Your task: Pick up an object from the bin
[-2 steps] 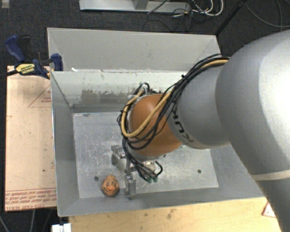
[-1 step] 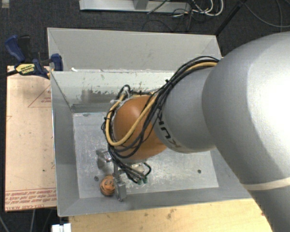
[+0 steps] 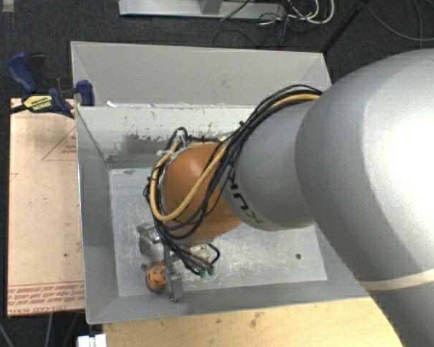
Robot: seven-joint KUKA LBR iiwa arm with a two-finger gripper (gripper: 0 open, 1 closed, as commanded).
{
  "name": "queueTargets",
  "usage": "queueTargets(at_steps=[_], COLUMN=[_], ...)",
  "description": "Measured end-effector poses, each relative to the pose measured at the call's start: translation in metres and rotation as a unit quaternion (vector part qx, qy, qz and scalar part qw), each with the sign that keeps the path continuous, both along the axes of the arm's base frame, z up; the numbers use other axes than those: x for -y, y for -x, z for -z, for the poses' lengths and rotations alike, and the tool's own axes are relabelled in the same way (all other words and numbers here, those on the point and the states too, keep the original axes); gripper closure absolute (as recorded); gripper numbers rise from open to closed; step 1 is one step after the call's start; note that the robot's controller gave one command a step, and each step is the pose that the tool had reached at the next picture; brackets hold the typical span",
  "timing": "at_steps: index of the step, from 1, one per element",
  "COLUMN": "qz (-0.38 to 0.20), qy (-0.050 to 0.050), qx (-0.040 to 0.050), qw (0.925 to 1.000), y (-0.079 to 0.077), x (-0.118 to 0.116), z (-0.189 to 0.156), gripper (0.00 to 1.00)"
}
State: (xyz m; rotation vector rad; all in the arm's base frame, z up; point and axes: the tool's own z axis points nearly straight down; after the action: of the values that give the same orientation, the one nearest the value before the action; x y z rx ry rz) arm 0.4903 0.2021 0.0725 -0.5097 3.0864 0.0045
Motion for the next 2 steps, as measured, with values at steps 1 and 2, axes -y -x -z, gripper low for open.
queueTargets(at_steps=[1, 2], qz=[-0.078, -0.078], qy=[0.002, 0.002], qx=[-0.0053, -0.0054], qw=[0.9969, 0.9969], y=[0.0055, 0.0055], x=[0.0028, 0.0028], z=[-0.0228, -0.0228], gripper=[1.00, 1.00])
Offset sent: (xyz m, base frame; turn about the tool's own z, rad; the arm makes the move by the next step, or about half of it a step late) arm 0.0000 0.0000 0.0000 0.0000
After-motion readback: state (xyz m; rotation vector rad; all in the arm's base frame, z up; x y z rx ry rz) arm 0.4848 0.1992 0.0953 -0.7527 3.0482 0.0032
